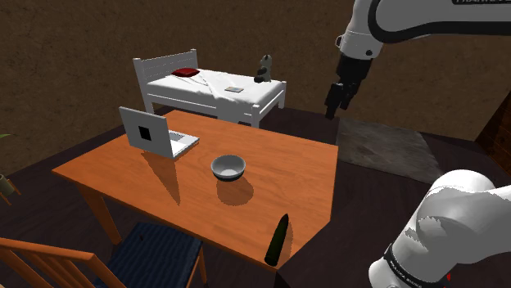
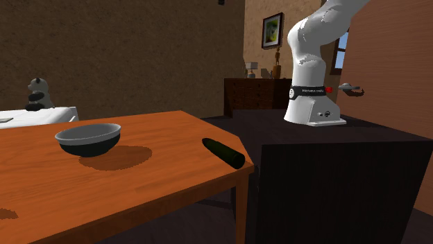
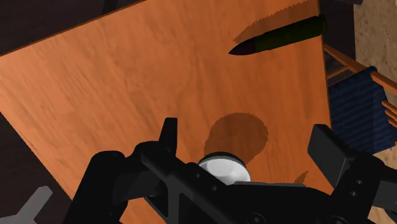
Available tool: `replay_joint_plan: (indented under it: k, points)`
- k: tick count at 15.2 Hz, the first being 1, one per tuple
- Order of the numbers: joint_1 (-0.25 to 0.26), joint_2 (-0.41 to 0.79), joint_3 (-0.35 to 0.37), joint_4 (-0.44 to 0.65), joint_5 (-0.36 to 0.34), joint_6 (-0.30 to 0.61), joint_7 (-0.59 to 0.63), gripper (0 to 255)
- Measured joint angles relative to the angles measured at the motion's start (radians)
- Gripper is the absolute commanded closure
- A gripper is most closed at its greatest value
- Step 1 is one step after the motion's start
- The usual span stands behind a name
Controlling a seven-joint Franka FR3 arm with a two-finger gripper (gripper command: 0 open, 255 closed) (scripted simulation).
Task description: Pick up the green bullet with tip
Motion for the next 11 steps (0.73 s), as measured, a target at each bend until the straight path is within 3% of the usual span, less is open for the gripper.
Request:
replay_joint_plan:
  k: [4,11]
  points:
    - [-0.014,-0.002,0.026,-0.07,0.017,0.057,0.073,0]
    - [-0.055,0.039,0.11,-0.255,0.079,0.246,0.306,0]
